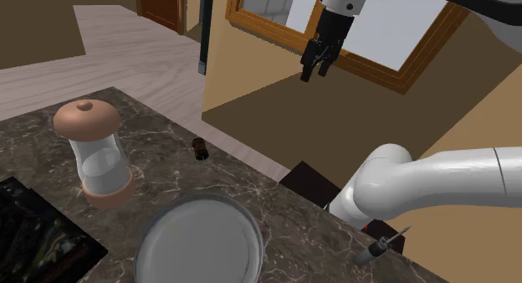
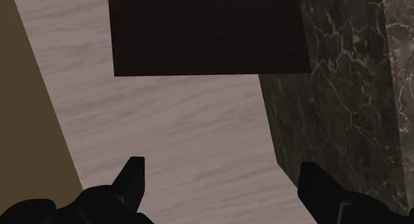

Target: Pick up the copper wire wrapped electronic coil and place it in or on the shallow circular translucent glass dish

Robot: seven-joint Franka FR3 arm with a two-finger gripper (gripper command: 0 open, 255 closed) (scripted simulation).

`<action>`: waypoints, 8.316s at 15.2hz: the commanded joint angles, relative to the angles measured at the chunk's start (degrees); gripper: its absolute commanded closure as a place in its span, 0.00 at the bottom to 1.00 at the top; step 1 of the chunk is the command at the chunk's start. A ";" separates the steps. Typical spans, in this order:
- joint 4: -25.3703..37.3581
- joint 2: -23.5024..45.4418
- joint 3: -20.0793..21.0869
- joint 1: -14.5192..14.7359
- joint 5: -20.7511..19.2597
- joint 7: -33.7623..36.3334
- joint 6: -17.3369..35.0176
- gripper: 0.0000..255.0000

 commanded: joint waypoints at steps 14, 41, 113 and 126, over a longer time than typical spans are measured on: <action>-2.55 9.68 13.94 4.42 10.53 17.43 11.97 0.00; 1.91 31.24 27.62 7.23 12.96 34.72 30.10 0.00; 0.02 20.32 41.68 16.66 23.15 53.50 25.38 0.00; 6.33 19.36 39.68 16.26 22.25 53.63 18.03 0.00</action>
